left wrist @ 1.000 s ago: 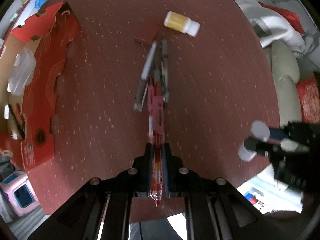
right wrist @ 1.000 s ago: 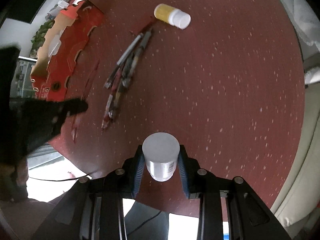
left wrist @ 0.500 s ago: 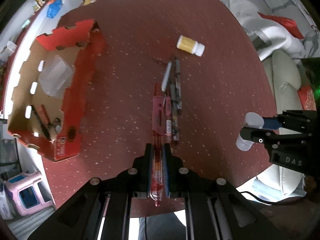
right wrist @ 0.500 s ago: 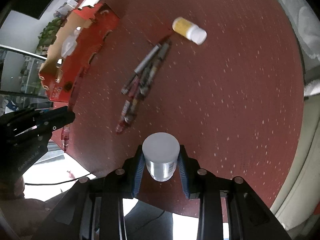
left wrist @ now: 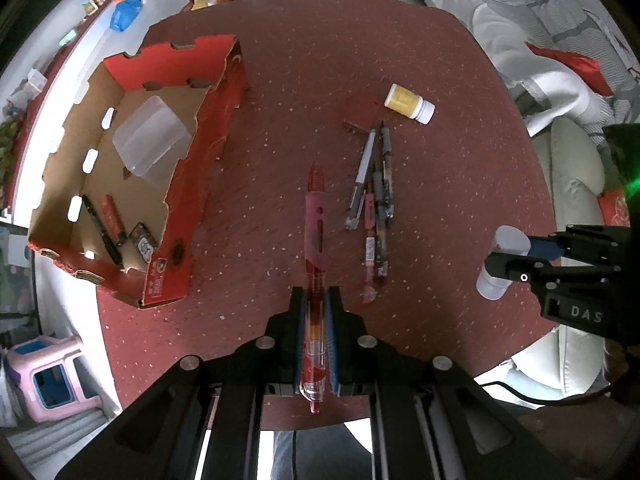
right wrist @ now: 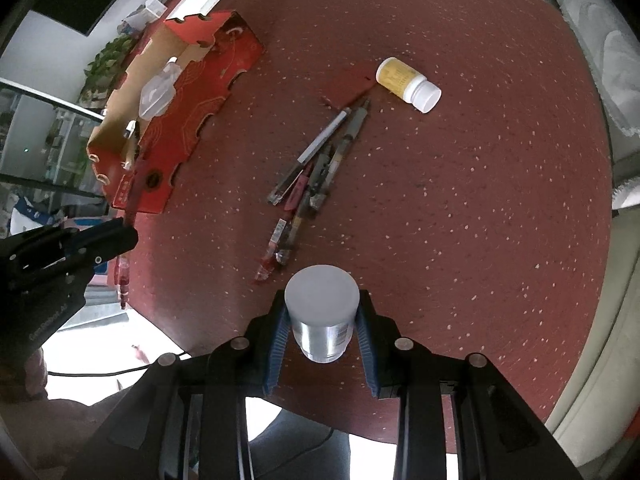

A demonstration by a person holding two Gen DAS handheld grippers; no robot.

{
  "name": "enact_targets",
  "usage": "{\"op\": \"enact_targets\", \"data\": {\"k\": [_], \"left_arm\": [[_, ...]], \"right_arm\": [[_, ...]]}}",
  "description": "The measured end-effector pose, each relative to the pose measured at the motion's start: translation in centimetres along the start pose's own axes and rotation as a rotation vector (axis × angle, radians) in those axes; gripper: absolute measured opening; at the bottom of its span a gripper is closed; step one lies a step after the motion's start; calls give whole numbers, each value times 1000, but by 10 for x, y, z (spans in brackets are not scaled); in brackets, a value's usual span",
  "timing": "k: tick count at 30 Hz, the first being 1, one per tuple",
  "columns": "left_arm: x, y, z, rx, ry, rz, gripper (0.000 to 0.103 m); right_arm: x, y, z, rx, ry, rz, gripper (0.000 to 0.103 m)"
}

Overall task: Organize rigid objects
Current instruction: 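Carry the pink pen and white bottle over the cardboard box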

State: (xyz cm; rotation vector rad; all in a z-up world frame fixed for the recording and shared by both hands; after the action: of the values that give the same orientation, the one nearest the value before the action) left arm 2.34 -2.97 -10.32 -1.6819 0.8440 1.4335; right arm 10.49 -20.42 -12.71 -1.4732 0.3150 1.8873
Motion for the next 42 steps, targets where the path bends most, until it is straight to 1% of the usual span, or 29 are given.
{"op": "enact_targets", "data": {"k": [5,8,11,13,17,18,20,22,25,28,32,34,42], "left_arm": [[3,-3,18,29,18,-8,11],[0,-9,35,37,41,-21,11],[-7,-17,55,30,62,-55,11],[-14,-24,75,-5,60,-87,11],[-27,-38,123,-109,48,-144,11],[-30,-42,136,-134,38,-155,11],[-32,-50,162,-179,11,-180,11],[-32,-57,189,-223,-31,-202,11],[-30,-66,227,-293,-67,-209,11],[-26,-72,252,-334,-88,-211,10],[-17,-77,270,-364,-113,-201,10],[-11,-80,276,-376,-106,-192,10],[3,-83,272,-347,-91,-162,10]], "right_arm": [[7,2,13,43,23,10,34],[9,2,24,102,34,9,34],[7,-4,37,148,35,-7,34],[5,-15,52,153,41,-18,34],[-1,-48,94,111,45,-58,34],[-2,-63,110,89,39,-73,34],[-2,-81,131,58,34,-93,34],[-2,-105,157,15,59,-121,34],[3,-137,192,-48,78,-151,34],[14,-164,221,-83,65,-148,34],[32,-186,247,-119,55,-124,34],[41,-192,256,-127,57,-107,34],[61,-198,268,-139,71,-60,34]]}}
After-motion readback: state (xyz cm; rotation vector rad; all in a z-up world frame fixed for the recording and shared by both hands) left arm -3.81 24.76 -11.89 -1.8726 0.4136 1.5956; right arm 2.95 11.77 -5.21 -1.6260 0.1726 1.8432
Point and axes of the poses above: each gripper's, at about its wrist camera, not at the fingertips, and x roughly the way its jaws point, z to its left, y to its underside, the point moved 1 cm from there along x, roughly the way its jaws point, and after that the axes turned 9 degrees about -x, right-handed, at the moved point
